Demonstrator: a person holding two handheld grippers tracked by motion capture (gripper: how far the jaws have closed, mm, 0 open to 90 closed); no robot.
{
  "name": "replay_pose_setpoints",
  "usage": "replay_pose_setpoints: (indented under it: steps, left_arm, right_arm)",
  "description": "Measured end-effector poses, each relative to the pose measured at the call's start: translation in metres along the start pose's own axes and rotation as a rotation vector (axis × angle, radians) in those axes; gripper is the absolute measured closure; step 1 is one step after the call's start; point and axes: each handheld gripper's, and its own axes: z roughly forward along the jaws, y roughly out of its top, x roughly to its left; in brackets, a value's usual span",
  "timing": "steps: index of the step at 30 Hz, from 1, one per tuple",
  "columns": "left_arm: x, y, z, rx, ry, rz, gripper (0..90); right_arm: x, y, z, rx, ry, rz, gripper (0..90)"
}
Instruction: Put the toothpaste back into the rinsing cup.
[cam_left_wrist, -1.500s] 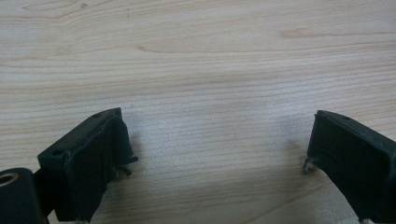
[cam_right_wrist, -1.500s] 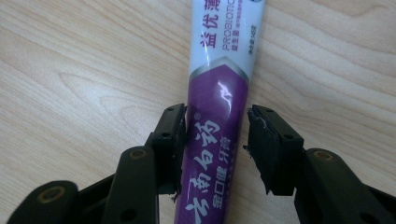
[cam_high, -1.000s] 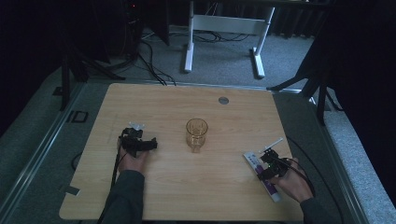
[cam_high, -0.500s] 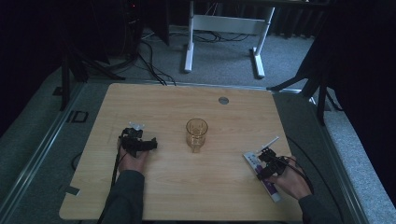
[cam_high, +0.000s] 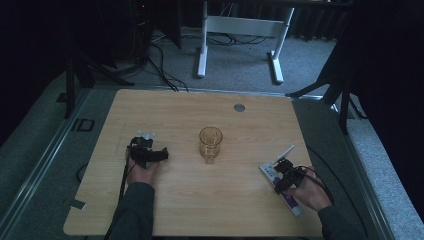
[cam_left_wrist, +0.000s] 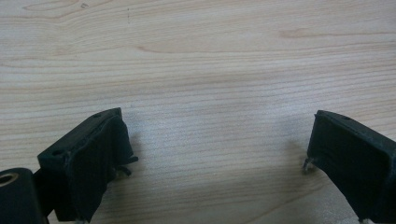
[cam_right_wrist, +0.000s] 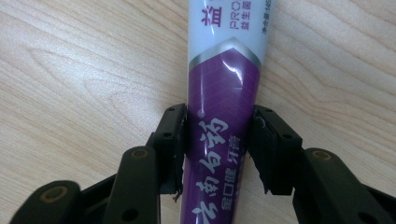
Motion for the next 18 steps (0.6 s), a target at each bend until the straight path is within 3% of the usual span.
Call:
replay_pose_setpoints:
  steps: [11, 18]
  left_arm:
    - [0.0, 0.0, 0.0, 0.0, 0.0, 0.0, 4.2]
    - [0.0, 0.0, 0.0, 0.0, 0.0, 0.0, 4.2]
  right_arm:
    - [-0.0002, 0.0055, 0.0025, 0.043, -0.001, -0.005, 58.0]
    - [0.001, 0.0044, 0.0004, 0.041, -0.009, -0.028, 64.5]
